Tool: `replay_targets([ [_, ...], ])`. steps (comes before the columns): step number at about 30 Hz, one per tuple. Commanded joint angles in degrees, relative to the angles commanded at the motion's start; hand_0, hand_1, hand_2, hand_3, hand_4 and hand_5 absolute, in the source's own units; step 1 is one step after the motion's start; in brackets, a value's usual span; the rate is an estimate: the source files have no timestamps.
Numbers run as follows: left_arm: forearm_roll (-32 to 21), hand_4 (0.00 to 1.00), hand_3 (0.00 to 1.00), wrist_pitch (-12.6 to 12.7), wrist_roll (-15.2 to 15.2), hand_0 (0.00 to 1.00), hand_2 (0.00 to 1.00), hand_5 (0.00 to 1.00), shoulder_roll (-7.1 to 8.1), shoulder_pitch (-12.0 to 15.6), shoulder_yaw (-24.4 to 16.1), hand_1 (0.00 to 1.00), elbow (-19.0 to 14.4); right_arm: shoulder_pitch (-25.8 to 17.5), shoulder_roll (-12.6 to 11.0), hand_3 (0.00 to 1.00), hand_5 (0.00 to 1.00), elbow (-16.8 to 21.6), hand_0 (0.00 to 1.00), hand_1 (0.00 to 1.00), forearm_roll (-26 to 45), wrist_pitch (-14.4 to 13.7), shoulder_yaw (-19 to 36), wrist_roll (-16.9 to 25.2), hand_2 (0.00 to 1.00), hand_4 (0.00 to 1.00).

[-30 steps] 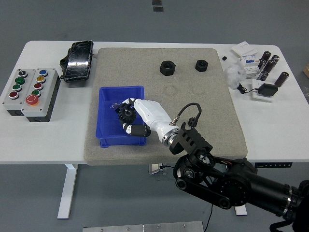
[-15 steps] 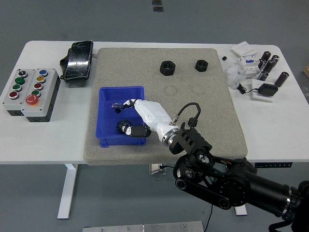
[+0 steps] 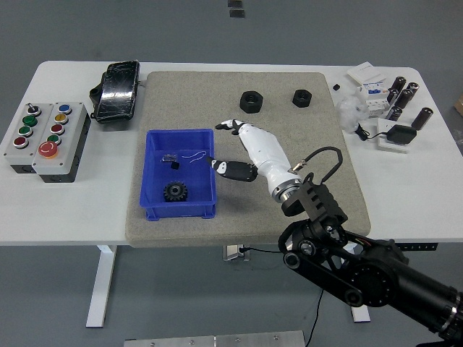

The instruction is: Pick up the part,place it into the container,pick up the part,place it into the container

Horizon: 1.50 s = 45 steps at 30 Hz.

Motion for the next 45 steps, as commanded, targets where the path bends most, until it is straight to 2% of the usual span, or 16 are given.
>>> replay_targets([
  [4, -0.34, 0.692, 0.602, 0.07, -0.09, 0.664, 0.551, 0.361, -0.13, -0.12, 0.18, 0.632, 0.0, -2.45, -2.78, 0.71, 0.346, -1.28, 0.61, 0.688, -1.5, 1.3, 3.97, -2.14, 0.742, 0.78],
  [5, -0.45, 0.692, 0.602, 0.08, -0.12, 0.664, 0.551, 0.36, -0.16, -0.19, 0.24, 0.632, 0.0, -3.04, -3.15, 0.707, 0.33, -1.65, 0.561, 0.677, -1.41, 1.61, 4.07, -2.33, 0.74, 0.768],
  [6, -0.54, 0.692, 0.602, 0.1, -0.17, 0.664, 0.551, 0.36, -0.19, -0.25, 0.31, 0.632, 0.0, -3.63, -3.4, 0.707, 0.33, -2.02, 0.561, 0.677, -1.5, 1.79, 4.05, -2.49, 0.74, 0.768],
  [15, -0.99, 0.693, 0.602, 0.03, -0.55, 0.664, 0.551, 0.36, -0.53, -0.59, 0.99, 0.632, 0.0, -6.29, -2.94, 0.7, 0.32, -4.54, 0.53, 0.66, -4.62, 2.29, 3.13, -3.44, 0.734, 0.757],
  [20, -1.35, 0.693, 0.602, 0.0, -0.78, 0.664, 0.551, 0.361, -0.57, -0.63, 1.45, 0.632, 0.0, -6.55, -3.51, 0.699, 0.322, -5.73, 0.513, 0.645, -9.16, 4.51, 2.68, -5.42, 0.726, 0.756],
  [22, -1.34, 0.693, 0.602, -0.01, -0.78, 0.664, 0.551, 0.361, -0.57, -0.59, 1.48, 0.632, 0.0, -6.61, -3.75, 0.699, 0.322, -6.1, 0.513, 0.645, -9.84, 5.09, 2.33, -5.79, 0.726, 0.756],
  [23, -1.34, 0.693, 0.602, -0.01, -0.78, 0.664, 0.551, 0.36, -0.57, -0.58, 1.49, 0.631, 0.0, -6.61, -3.83, 0.688, 0.313, -6.22, 0.49, 0.629, -10.07, 5.32, 2.14, -5.92, 0.695, 0.702],
  [28, -1.5, 0.693, 0.602, 0.0, -0.86, 0.664, 0.551, 0.36, -0.55, -0.64, 1.65, 0.631, 0.0, -6.44, -3.9, 0.688, 0.313, -7.0, 0.49, 0.629, -10.29, 6.13, 1.19, -6.15, 0.695, 0.702],
  [29, -1.55, 0.694, 0.602, -0.01, -0.88, 0.664, 0.551, 0.362, -0.56, -0.66, 1.7, 0.631, 0.0, -6.41, -3.88, 0.675, 0.213, -7.17, 0.453, 0.616, -10.19, 6.16, 1.04, -6.12, 0.659, 0.522],
  [34, -1.69, 0.694, 0.602, -0.03, -0.98, 0.664, 0.551, 0.362, -0.59, -0.7, 1.89, 0.631, 0.0, -6.31, -3.83, 0.675, 0.213, -7.71, 0.453, 0.616, -9.67, 5.83, 0.43, -5.83, 0.659, 0.522],
  [35, -1.72, 0.694, 0.603, -0.04, -1.01, 0.664, 0.551, 0.361, -0.59, -0.7, 1.95, 0.631, 0.0, -6.29, -3.85, 0.638, 0.101, -7.77, 0.449, 0.594, -9.72, 5.7, 0.34, -5.81, 0.589, 0.4],
  [40, -1.87, 0.694, 0.603, -0.06, -1.11, 0.664, 0.551, 0.361, -0.59, -0.71, 2.15, 0.631, 0.0, -6.2, -4.01, 0.638, 0.101, -7.96, 0.449, 0.594, -9.94, 5.54, 0.01, -5.87, 0.589, 0.4],
  [41, -1.89, 0.694, 0.603, -0.06, -1.12, 0.664, 0.551, 0.362, -0.59, -0.71, 2.17, 0.631, 0.0, -6.19, -4.03, 0.579, 0.026, -8.0, 0.47, 0.569, -9.98, 5.53, -0.08, -5.89, 0.533, 0.262],
  [45, -1.88, 0.694, 0.603, -0.06, -1.11, 0.664, 0.551, 0.362, -0.56, -0.67, 2.2, 0.631, 0.0, -6.21, -4.04, 0.579, 0.026, -8.14, 0.47, 0.569, -10.06, 5.35, -0.38, -5.93, 0.533, 0.262],
])
